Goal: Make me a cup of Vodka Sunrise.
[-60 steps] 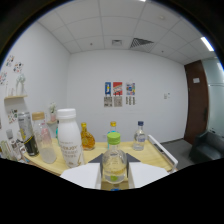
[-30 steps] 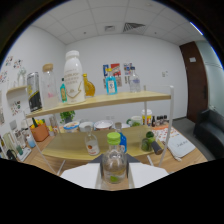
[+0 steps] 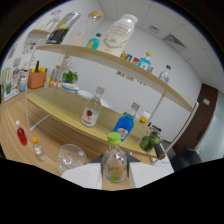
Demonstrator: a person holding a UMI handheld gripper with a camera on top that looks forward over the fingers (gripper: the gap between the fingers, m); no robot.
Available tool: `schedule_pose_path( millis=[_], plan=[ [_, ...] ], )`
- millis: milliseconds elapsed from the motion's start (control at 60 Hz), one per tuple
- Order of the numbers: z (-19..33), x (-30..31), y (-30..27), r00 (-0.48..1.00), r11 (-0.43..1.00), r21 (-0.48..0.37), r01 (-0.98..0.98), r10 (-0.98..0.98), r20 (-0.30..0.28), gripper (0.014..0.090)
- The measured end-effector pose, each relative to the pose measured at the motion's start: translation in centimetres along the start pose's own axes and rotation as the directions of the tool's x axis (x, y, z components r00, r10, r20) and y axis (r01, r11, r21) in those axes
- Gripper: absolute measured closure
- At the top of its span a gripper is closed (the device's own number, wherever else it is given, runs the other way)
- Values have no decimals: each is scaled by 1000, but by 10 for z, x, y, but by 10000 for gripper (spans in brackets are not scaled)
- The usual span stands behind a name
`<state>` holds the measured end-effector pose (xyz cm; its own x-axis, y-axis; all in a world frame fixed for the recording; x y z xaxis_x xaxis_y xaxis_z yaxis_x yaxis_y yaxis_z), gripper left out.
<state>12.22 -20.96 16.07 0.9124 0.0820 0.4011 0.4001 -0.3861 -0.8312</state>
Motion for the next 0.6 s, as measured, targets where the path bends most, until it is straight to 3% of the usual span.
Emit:
schedule_pose_path(
  millis=[217, 400, 600],
  plan=[
    [2, 8, -9, 864, 868, -35, 496, -497, -82, 694],
    [2, 12, -22, 519, 534, -110, 838, -844, -138, 692],
    [-3, 7, -40, 192, 217, -171, 961, -970, -152, 692]
  ],
)
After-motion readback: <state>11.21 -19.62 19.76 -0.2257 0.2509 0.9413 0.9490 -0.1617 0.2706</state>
